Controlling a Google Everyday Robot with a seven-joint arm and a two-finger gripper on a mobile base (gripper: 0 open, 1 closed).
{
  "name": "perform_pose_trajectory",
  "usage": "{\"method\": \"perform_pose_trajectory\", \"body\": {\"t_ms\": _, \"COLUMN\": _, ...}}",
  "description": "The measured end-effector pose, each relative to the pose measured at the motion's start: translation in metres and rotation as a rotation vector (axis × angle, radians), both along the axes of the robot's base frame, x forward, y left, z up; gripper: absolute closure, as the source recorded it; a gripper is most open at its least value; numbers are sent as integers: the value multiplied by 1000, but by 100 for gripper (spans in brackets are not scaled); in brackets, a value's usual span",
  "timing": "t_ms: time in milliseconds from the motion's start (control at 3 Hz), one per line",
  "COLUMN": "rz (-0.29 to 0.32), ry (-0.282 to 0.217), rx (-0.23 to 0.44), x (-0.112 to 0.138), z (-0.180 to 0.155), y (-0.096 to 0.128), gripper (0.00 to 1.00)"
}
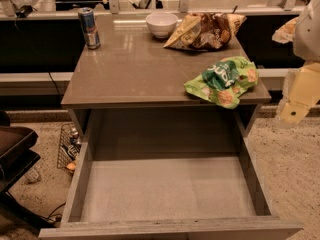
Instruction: Move green rice chip bag near redbull can
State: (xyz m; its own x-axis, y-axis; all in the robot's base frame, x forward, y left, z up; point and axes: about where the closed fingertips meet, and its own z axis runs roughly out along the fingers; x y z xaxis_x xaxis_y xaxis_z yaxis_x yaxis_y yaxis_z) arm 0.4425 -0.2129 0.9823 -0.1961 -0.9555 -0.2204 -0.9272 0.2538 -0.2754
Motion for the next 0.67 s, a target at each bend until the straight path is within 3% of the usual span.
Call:
{"method": "perform_pose_trajectory", "body": {"t_ms": 333, "rz": 100, "ry": -46, "rx": -39, "x": 23, "z": 7, "y": 16, "gripper": 0}}
{"method": "perform_pose_trajectory", "body": {"t_ms": 667, "rz": 199, "ry": -84, "rx": -122, "x": 60, "z": 10, "y": 33, "gripper": 0}}
